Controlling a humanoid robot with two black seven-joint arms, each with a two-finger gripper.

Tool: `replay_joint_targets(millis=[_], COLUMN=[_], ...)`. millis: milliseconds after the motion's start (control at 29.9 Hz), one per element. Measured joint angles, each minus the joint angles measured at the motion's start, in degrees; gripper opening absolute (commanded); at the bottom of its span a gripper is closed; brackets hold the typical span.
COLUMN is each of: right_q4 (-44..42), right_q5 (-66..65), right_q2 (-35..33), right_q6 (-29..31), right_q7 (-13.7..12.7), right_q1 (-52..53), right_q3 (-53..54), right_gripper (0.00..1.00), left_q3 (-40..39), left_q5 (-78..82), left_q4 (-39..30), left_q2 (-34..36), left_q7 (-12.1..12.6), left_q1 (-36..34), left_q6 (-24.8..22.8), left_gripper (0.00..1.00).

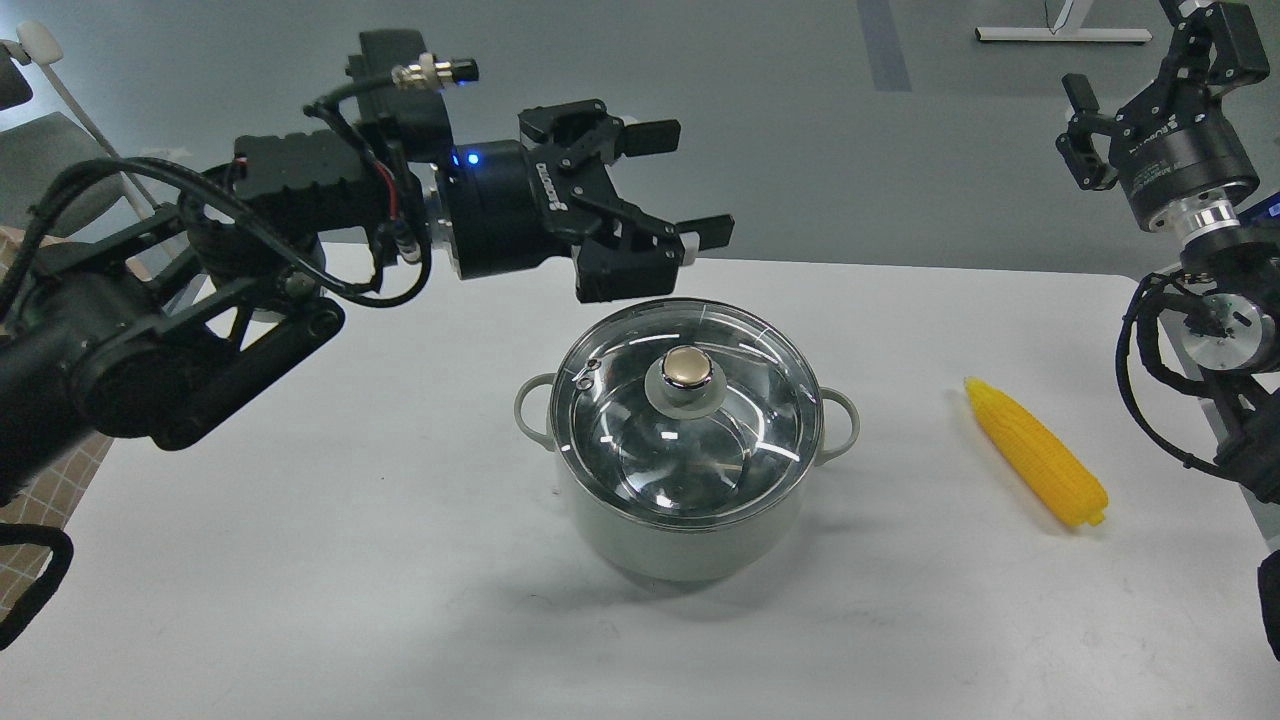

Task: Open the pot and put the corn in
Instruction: 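Move the left gripper over the pot toward the gold lid knob, then grasp the gold knob of the glass lid with the left gripper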

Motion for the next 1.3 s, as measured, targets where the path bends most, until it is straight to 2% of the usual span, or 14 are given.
replay_joint_targets(millis=[134, 334, 735, 1303], right_q4=[0.12, 0.16, 0.13, 0.13], right_q5=[0.0, 0.0, 0.0, 0.0], right_q2=[0.12, 0.14, 0.09, 0.19], right_q6=[-0.07, -0.26, -0.28, -0.28], right_q7=[0.0, 0.0, 0.0, 0.0], right_q1=[-0.06, -0.08, -0.43, -0.59], right_q3=[0.06, 0.1, 0.07, 0.09], right_gripper=[1.0, 1.0, 1.0, 1.0], left_q3=[6.17, 9.74, 10.26, 10.26], left_q5=[3.75, 4.06, 4.06, 4.04], left_q4=[0.46, 1.84, 7.82, 9.51], left_q2=[-0.83, -3.35, -6.14, -6.23], left_q7=[0.05, 0.05, 0.06, 0.05], left_q1=[-0.12, 1.23, 4.37, 7.18], left_q6=[2.48, 4.19, 9.1, 9.48], left_gripper=[0.98, 0.97, 0.97, 0.95])
